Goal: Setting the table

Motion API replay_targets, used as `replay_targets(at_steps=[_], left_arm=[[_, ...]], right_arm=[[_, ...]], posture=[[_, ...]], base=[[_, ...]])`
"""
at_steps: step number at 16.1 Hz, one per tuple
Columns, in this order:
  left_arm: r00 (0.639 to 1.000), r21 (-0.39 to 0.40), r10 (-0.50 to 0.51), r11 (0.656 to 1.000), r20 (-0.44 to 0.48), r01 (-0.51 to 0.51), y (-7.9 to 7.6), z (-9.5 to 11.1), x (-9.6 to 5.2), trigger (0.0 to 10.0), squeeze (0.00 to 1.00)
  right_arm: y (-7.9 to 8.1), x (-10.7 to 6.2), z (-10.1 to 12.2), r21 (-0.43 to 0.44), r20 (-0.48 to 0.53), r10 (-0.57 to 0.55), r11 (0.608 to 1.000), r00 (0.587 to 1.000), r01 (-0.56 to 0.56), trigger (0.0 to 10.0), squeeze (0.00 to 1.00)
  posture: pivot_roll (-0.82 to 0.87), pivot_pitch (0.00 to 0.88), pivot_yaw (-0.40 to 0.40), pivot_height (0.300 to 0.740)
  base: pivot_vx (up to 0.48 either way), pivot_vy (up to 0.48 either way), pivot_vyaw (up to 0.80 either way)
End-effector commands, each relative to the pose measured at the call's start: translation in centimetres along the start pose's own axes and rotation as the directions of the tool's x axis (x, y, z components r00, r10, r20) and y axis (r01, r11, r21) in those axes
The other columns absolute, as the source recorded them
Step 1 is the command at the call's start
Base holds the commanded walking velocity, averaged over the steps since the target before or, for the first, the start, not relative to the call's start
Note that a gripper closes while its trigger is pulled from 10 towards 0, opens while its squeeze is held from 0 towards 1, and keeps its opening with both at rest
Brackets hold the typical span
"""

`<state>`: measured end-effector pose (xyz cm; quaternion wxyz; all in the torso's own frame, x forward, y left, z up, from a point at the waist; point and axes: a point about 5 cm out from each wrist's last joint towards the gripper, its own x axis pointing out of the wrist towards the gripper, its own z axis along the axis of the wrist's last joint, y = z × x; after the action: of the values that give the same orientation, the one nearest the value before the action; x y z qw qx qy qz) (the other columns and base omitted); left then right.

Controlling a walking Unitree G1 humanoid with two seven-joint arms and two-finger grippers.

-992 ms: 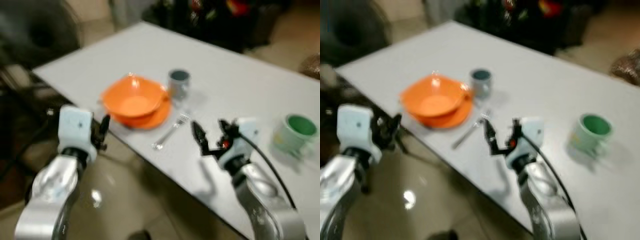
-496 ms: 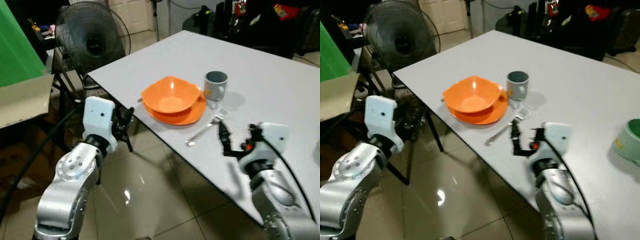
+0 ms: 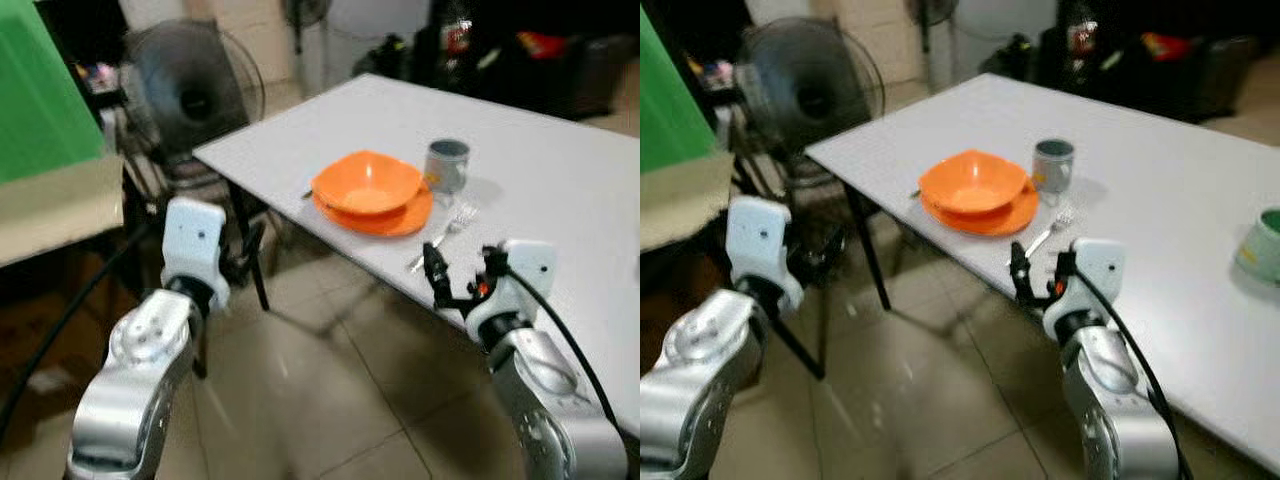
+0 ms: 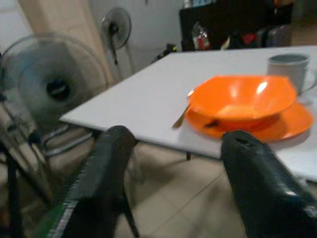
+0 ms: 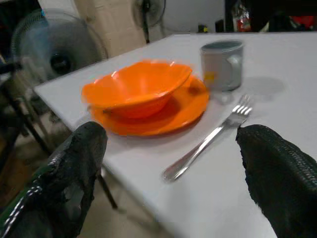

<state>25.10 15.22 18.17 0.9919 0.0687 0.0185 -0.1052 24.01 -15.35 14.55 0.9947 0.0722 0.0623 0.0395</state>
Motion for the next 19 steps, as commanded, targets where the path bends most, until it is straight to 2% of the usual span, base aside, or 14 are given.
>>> replay_targets(at_steps=[1,15,19], left_arm=[[0.999,0.021,0.041,0.999,-0.017,-0.04,0.7,-0.2,-0.1,10.0,1.0],[0.994,0.015,0.108,0.994,-0.021,-0.108,1.2,-0.3,-1.1,10.0,1.0],[0.991,0.043,0.132,0.99,-0.015,-0.131,1.6,0.1,-0.9,10.0,0.99]], right_arm=[[0.8,0.4,0.3,0.015,0.007,0.046,0.999,0.999,-0.046,10.0,1.0],[1.5,1.2,-0.2,0.026,-0.042,0.106,0.994,0.993,-0.105,10.0,1.0],[1.6,1.5,-0.1,0.036,-0.044,0.115,0.993,0.992,-0.114,10.0,1.0]], posture=[[0.0,0.011,0.065,0.74],[0.03,0.03,0.017,0.74],[0.03,0.029,0.031,0.74]], base=[[0.0,0.42,0.0],[0.0,0.415,0.0],[0.0,0.0,0.0]])
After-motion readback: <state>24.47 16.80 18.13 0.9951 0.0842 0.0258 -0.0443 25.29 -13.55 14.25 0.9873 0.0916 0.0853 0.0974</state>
